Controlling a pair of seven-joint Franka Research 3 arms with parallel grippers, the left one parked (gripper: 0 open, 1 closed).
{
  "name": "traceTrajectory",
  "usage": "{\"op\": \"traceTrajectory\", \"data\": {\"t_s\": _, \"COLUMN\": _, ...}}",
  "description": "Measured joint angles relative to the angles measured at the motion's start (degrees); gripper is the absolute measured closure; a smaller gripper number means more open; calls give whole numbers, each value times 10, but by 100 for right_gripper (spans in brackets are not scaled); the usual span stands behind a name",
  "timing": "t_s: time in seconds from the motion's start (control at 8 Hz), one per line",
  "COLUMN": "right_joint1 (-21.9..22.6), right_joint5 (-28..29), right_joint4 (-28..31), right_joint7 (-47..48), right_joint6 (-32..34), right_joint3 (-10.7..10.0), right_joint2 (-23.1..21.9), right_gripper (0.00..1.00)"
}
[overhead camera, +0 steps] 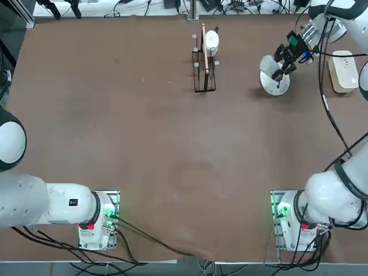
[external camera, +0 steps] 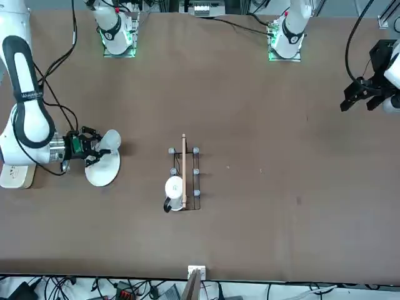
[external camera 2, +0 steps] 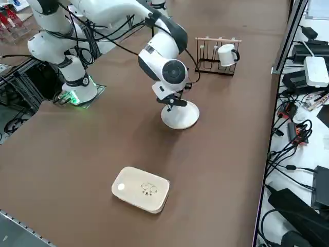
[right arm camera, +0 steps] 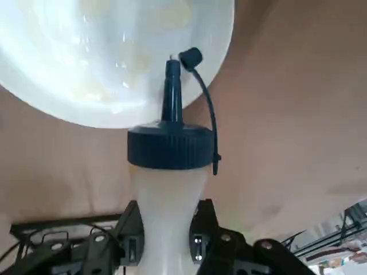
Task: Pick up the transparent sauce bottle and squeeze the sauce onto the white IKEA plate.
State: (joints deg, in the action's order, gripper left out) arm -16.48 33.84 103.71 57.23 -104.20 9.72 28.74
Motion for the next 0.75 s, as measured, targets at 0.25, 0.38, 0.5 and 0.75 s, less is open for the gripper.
{"op": "traceTrajectory", "data": {"t_s": 0.25, "right_joint1": 22, "right_joint5": 52, "right_joint4": 29, "right_joint7": 0, "right_joint6": -47, "right_joint3": 2, "right_joint2": -15, "right_gripper": 59}}
{"op": "traceTrajectory", "data": {"t_s": 0.38, "right_joint1": 39, "right_joint5": 73, "right_joint4": 35, "right_joint7": 0, "right_joint6": -72, "right_joint3": 3, "right_joint2": -15, "right_gripper": 59}}
{"op": "traceTrajectory", "data": {"t_s": 0.5, "right_joint1": 51, "right_joint5": 85, "right_joint4": 39, "right_joint7": 1, "right_joint6": -96, "right_joint3": 3, "right_joint2": -14, "right_gripper": 59}}
{"op": "traceTrajectory", "data": {"t_s": 0.75, "right_joint1": 52, "right_joint5": 89, "right_joint4": 35, "right_joint7": 1, "right_joint6": -133, "right_joint3": -2, "right_joint2": -11, "right_gripper": 59}}
